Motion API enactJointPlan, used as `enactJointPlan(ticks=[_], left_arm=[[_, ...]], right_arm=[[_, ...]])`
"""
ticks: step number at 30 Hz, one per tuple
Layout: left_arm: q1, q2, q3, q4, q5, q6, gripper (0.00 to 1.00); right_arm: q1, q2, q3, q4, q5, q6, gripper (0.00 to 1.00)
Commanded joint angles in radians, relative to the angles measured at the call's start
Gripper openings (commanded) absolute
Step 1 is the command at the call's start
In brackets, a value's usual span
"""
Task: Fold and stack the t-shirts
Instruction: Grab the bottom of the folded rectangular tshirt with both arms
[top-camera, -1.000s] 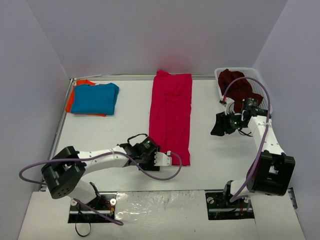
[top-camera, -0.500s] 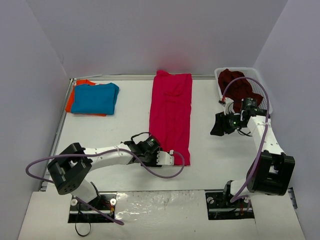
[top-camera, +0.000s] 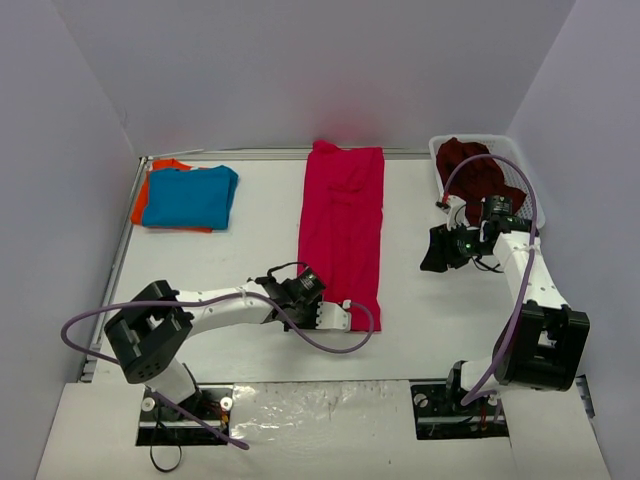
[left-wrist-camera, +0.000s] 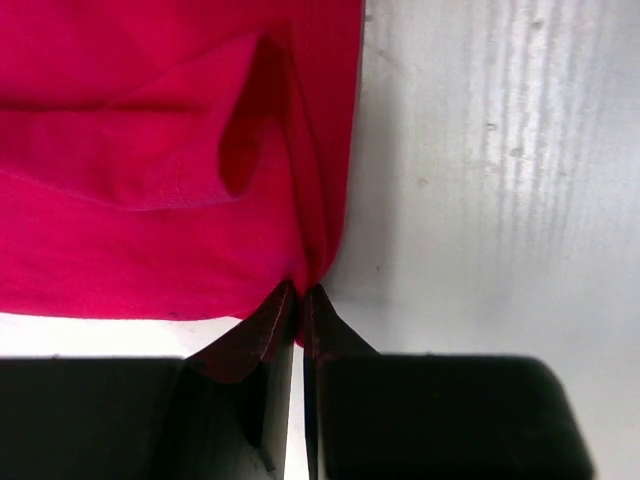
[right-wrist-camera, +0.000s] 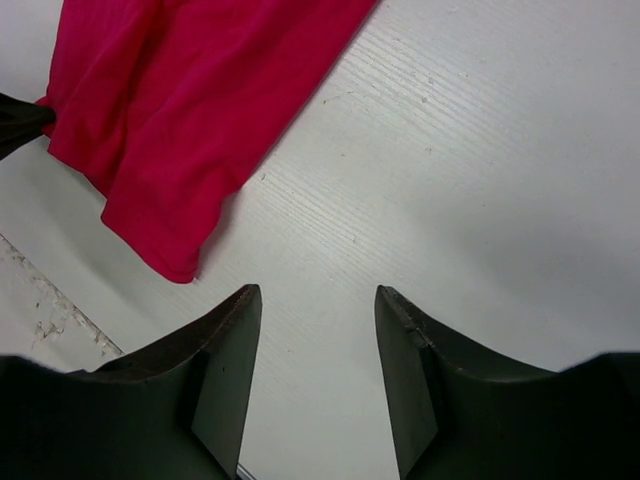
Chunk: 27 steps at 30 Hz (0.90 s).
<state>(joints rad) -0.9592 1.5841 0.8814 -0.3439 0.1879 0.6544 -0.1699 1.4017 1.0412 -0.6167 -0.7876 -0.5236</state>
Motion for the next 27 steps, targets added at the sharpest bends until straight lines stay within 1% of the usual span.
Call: enactJointPlan(ticks=[1,3,4,5,7,9,12,15,16,17,20,21,22,25,26,27], left_arm=[[0.000,0.004,0.039,-0.124,0.087,0.008,0.03],[0.017,-0.007,0.050,-0.151,0.135,0.004,0.02],[0.026,-0.015,0.063,-0.162,0.151,-0.007,0.02],[0.055,-0.022,0.071,-0.184,0.204,-0.012,0.02],[0.092,-0.027,0.112,-0.213,0.252,-0.019,0.02],[0.135,-0.023,0.149,-0.263,0.307,-0.027,0.02],[0.178,-0.027,0.205,-0.297,0.353,-0.056,0.02],[0.195,-0.033,0.234,-0.297,0.392,-0.085,0.02],[0.197,-0.030,0.237,-0.296,0.409,-0.097,0.02],[0.198,-0.024,0.249,-0.299,0.416,-0.102,0.03],[0.203,0.000,0.264,-0.316,0.450,-0.110,0.02],[0.214,0.004,0.266,-0.316,0.461,-0.111,0.02],[0.220,0.007,0.264,-0.311,0.476,-0.114,0.02],[0.253,0.017,0.245,-0.300,0.504,-0.114,0.03],[0.266,0.027,0.237,-0.294,0.519,-0.116,0.02],[0.276,0.033,0.232,-0.291,0.527,-0.118,0.02]], right_arm=[[0.006,-0.006,-0.007,-0.012,0.001,0.004,0.45],[0.007,-0.007,-0.001,-0.015,0.004,0.002,0.44],[0.007,-0.006,0.002,-0.008,0.005,0.002,0.40],[0.009,-0.006,0.006,-0.003,0.001,0.004,0.37],[0.018,-0.006,0.022,0.001,-0.033,-0.012,0.34],[0.044,-0.020,0.026,0.024,-0.053,-0.039,0.37],[0.081,-0.023,0.039,0.072,-0.030,-0.074,0.39],[0.150,0.008,0.065,0.077,-0.048,-0.107,0.40],[0.203,0.013,0.071,0.072,-0.051,-0.119,0.40],[0.230,0.014,0.071,0.071,-0.045,-0.130,0.40],[0.331,-0.009,0.046,0.072,-0.041,-0.179,0.45],[0.352,-0.020,0.036,0.078,-0.039,-0.212,0.48],[0.400,-0.029,0.013,0.084,-0.035,-0.219,0.49],[0.481,-0.067,-0.013,0.109,0.040,-0.228,0.48],[0.539,-0.084,-0.030,0.113,0.100,-0.228,0.47],[0.567,-0.092,-0.036,0.121,0.131,-0.227,0.46]])
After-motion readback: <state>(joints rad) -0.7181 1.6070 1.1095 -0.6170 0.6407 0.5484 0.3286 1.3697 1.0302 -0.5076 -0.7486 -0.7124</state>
